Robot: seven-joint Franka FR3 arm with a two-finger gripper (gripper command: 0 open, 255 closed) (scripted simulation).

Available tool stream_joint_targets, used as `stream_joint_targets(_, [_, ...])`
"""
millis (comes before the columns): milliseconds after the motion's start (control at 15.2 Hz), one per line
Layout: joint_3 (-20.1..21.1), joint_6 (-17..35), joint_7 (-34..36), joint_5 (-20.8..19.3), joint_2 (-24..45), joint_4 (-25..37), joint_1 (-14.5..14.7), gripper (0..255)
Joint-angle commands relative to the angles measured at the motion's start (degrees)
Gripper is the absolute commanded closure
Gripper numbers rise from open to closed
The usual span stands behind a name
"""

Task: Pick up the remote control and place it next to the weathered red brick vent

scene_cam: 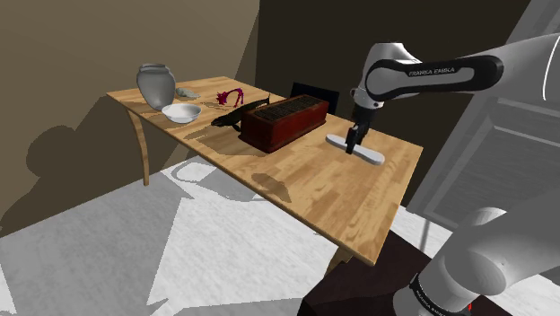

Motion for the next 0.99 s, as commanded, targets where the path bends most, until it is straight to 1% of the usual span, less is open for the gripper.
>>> stream_joint_targets(0, [-0.03, -1.54, -0.19, 0.04, 0.04, 1.59, -0.01, 255])
stream_joint_targets(528, [0.28, -7.42, -0.35, 0.26, -0.32, 7.11, 0.1, 255])
stream_joint_targets(924, [-4.5, -6.85, -7.16, 0.97, 10.78, 17.88, -1.35, 255])
